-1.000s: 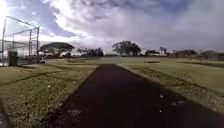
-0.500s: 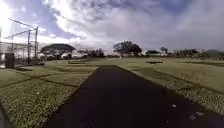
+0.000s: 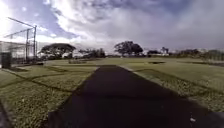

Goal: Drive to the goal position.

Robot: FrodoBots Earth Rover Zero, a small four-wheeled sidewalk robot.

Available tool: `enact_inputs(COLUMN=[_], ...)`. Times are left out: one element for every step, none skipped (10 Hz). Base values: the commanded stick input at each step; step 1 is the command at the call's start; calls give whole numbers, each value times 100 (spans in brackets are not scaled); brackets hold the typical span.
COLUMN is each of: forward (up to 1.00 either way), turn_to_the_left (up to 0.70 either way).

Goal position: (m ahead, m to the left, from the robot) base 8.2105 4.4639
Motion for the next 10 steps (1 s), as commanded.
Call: enact_inputs(forward=[70,70,70,70,70,70,70,70,70,70], turn_to_the_left=[0,0,0,0,0,0,0,0,0,0])
